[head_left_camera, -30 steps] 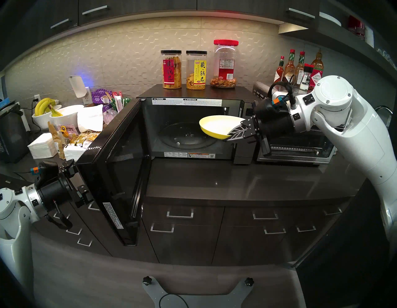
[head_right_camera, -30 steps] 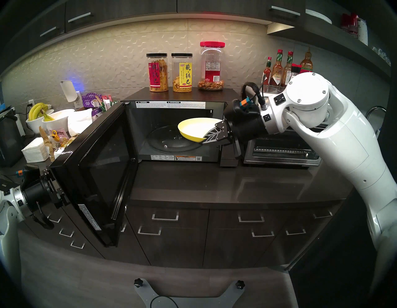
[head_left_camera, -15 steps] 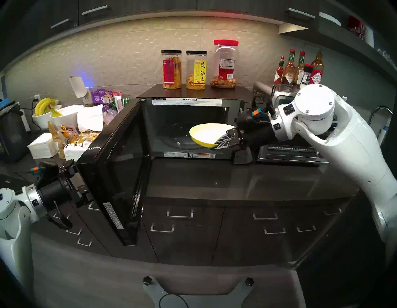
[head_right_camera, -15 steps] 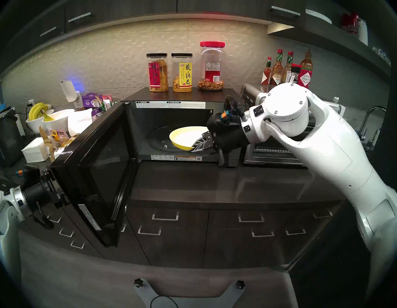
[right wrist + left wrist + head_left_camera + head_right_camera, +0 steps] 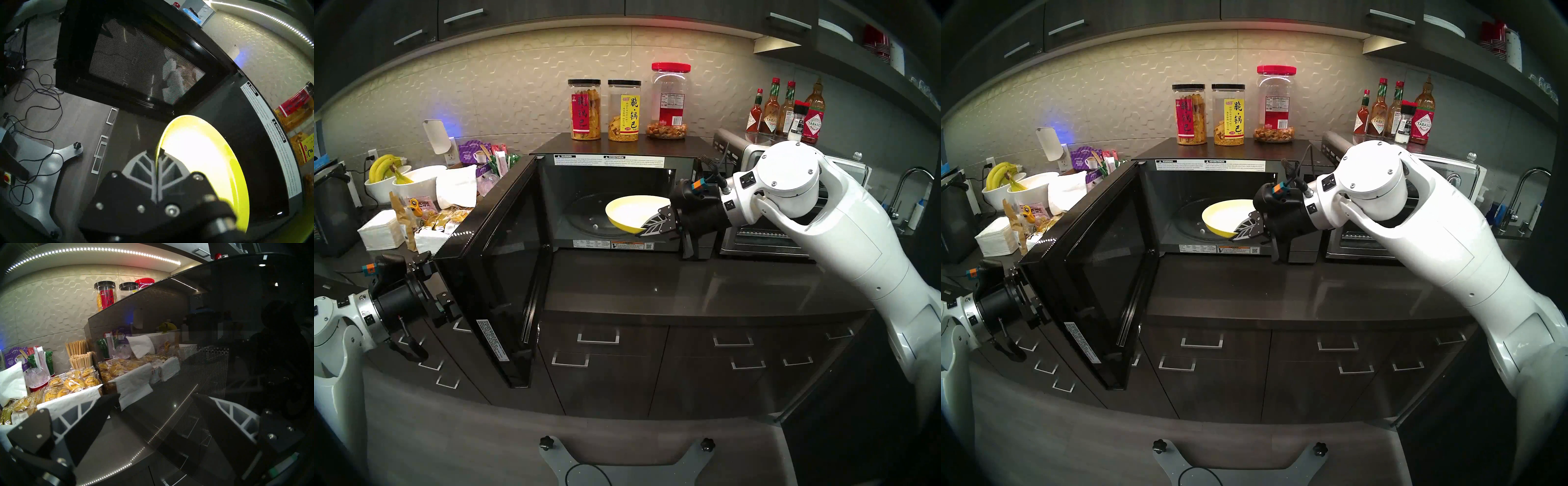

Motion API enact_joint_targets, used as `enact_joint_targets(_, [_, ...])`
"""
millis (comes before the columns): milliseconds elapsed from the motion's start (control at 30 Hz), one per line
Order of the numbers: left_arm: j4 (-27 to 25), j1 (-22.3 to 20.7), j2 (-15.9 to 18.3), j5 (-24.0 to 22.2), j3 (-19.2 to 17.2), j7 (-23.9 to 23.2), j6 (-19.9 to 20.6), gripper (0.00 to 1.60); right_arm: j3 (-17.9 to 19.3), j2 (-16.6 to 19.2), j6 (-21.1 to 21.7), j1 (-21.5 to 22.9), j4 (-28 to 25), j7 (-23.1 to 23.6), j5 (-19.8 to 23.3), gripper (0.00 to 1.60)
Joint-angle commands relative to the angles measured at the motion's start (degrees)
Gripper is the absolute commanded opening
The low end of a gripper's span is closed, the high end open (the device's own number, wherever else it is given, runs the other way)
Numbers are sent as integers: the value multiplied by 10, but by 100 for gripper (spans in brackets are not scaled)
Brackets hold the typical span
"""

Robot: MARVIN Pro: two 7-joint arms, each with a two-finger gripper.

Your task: Open the microwave, put the plate inside, and close the door

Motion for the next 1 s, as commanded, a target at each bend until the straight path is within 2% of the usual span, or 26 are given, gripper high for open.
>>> enact_joint_targets(0, [-6,0,1,-1,-3,-1,1,160,-6,-32,-1,16,8,-8,-12,0])
enact_joint_targets(633, [-6,0,0,0,-3,-2,1,160,-44,-100,-6,17,65,-39,-62,0])
enact_joint_targets(967, [-6,-1,0,0,-3,-2,1,160,-48,-130,-12,19,103,-56,-76,0])
